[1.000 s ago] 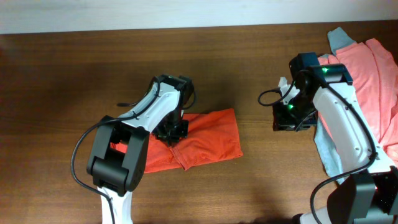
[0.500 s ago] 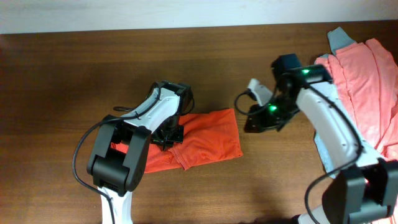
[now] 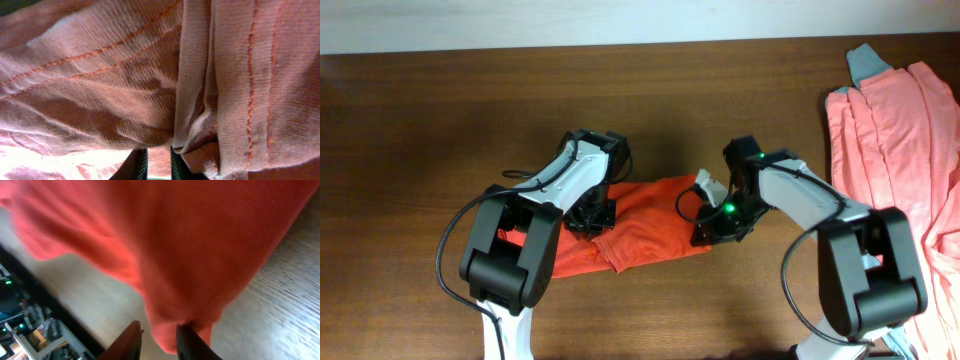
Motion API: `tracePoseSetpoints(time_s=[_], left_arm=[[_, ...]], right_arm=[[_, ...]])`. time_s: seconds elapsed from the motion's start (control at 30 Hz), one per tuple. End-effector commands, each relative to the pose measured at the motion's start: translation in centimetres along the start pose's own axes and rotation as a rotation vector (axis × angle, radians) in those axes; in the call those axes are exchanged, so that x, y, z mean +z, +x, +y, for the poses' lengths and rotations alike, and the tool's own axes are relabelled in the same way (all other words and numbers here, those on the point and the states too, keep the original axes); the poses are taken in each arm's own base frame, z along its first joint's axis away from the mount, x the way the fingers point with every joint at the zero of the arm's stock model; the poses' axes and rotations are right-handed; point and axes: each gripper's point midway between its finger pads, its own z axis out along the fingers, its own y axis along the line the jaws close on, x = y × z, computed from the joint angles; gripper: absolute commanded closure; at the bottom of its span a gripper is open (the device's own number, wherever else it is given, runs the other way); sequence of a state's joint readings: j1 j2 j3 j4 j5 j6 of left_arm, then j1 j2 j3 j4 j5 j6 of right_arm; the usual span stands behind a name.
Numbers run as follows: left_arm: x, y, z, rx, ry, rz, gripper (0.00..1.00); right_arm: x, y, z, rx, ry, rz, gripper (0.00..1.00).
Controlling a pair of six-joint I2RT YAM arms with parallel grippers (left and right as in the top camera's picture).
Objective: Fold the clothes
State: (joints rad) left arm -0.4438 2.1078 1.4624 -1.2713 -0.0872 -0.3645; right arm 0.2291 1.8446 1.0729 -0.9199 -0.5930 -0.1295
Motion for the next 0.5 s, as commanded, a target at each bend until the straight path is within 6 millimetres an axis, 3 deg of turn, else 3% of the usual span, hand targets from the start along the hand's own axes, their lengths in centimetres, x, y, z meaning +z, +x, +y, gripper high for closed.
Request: tracePoseSetpoints(time_s=[0.0,0.17,0.47], left_arm=[[-0.9,-0.5,0.1,-0.019,0.002,-0.036,0.83],[-0.9,-0.1,0.3,-0.018,-0.005,-0.02,0.82],[-1.0,-0.5,1.3,-0.018,-0.002,-0.019,0.82]], right_arm=[[2.0,1.7,-2.5,0.102,0.067,0.062,0.72],[1.6,3.4,-7.5,0.263,0.354,0.11,0.72],[-0.3,4.3,-10.8,0.388,0.471,0.097,0.72]])
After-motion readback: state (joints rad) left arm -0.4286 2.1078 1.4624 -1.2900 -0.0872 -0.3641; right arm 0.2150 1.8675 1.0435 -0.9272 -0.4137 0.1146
